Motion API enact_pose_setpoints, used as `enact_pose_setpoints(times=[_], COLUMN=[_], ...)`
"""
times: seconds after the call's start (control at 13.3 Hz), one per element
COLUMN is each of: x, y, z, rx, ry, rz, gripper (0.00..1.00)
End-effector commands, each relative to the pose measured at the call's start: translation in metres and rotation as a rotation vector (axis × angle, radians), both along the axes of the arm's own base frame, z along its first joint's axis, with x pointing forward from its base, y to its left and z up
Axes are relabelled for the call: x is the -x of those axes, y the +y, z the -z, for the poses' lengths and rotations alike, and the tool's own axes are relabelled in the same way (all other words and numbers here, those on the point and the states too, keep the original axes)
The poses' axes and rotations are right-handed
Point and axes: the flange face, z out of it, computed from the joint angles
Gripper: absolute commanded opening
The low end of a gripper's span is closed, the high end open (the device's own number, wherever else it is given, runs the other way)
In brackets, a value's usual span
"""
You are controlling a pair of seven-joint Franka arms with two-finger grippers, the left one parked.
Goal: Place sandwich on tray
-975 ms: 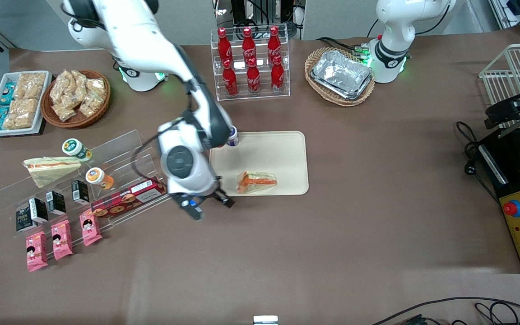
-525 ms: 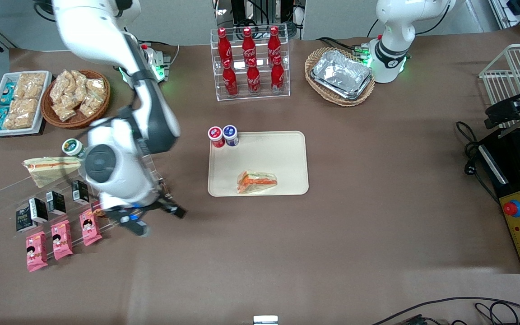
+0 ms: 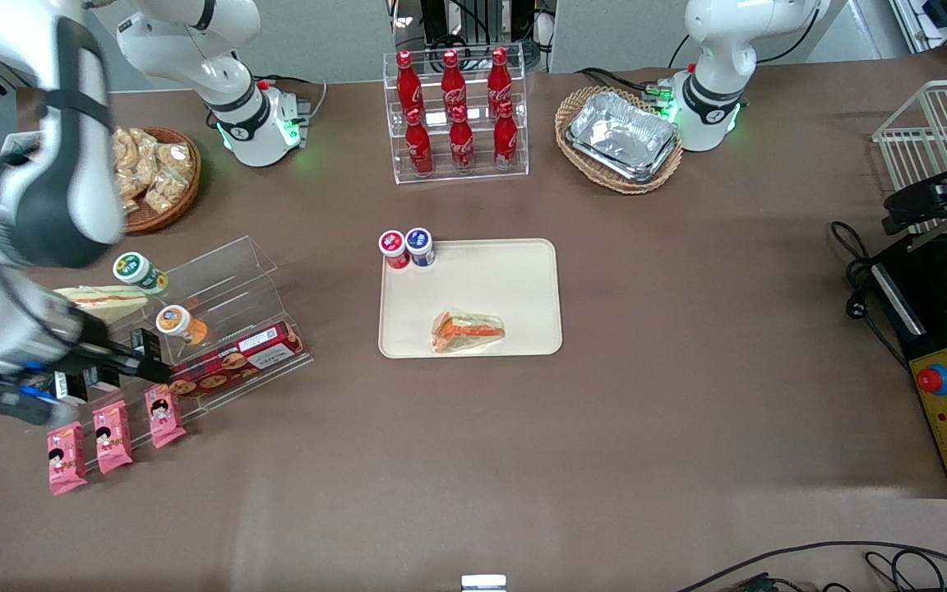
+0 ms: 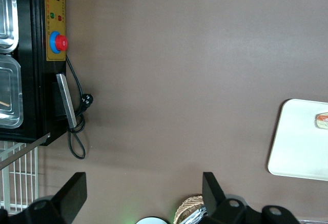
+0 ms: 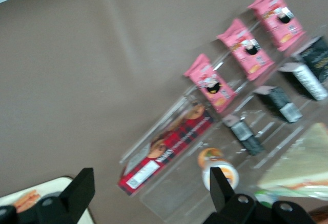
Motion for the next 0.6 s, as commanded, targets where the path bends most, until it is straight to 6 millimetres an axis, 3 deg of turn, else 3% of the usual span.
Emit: enact_pose_setpoints(times=[0.0, 0.22, 0.38, 0.53], x=[0.029, 0.046, 0.054, 0.059], y=[-0.058, -0.117, -0.131, -0.133], z=[-0.040, -0.069, -0.079, -0.086], rx=[0.022, 0.042, 0.016, 0.001], ry=[0.007, 0.025, 0.050, 0.051], rz=[-0.065, -0.140, -0.165, -0.168], gripper=[1.00, 1.00, 1.00, 1.00])
